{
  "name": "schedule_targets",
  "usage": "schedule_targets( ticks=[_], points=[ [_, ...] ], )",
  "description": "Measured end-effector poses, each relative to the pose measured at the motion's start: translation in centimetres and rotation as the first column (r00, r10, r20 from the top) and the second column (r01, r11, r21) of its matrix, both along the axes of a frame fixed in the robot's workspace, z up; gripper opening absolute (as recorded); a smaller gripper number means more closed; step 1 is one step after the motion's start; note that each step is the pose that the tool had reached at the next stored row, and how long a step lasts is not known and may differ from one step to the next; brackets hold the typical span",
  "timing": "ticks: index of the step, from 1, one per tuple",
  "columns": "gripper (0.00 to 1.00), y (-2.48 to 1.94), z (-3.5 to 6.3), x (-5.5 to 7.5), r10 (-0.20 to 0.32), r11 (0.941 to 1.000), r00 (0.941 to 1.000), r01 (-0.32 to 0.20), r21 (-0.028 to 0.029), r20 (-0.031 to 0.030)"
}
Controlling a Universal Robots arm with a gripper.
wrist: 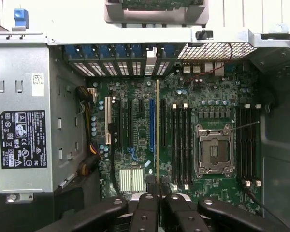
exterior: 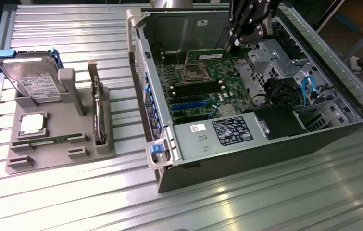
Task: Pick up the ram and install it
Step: 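Pick up the ram and move it above insertion slot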
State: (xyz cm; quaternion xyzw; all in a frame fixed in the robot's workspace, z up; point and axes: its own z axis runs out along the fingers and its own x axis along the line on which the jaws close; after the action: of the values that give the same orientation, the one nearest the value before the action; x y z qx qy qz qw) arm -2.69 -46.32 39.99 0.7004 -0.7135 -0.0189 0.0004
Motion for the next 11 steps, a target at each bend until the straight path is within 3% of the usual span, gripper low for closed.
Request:
schedule_targets(
  ticks=[11],
  points=[
    [0.12,0.0,-0.02,0.56,0.005,1.0,1.0,-0.005,-0.0005,0.0008]
  ],
)
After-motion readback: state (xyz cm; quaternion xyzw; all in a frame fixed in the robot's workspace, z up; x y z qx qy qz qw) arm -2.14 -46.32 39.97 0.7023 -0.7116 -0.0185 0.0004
